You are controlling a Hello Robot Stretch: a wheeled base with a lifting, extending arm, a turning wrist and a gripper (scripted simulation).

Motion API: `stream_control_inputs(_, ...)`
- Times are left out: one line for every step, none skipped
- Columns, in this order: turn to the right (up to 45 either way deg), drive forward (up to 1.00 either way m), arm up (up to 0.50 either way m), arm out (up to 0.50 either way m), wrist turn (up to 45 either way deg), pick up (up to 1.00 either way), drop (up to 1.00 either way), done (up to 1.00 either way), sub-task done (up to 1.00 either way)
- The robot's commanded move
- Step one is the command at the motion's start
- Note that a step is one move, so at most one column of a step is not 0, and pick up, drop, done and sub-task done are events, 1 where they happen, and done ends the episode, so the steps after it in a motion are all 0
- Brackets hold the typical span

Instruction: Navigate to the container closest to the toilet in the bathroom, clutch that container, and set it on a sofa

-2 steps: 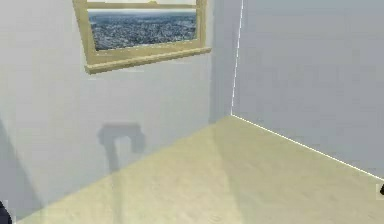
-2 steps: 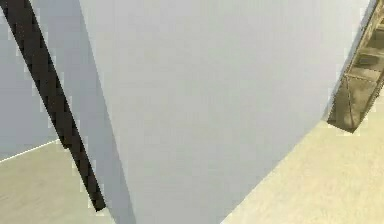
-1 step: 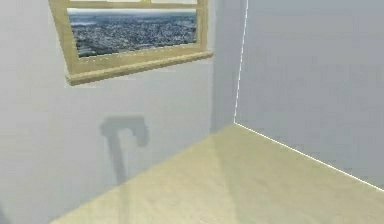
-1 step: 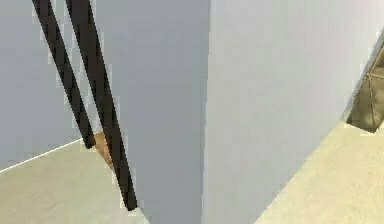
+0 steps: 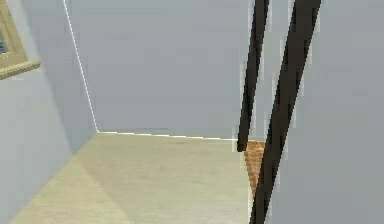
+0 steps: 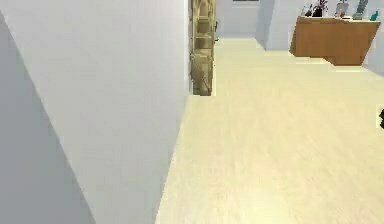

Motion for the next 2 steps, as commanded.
stream_control_inputs(0.0,0.90,0.00,0.00,0.0,0.00,0.00,0.00,0.00)
stream_control_inputs(42.0,0.00,0.00,0.00,0.0,0.00,0.00,0.00,0.00)
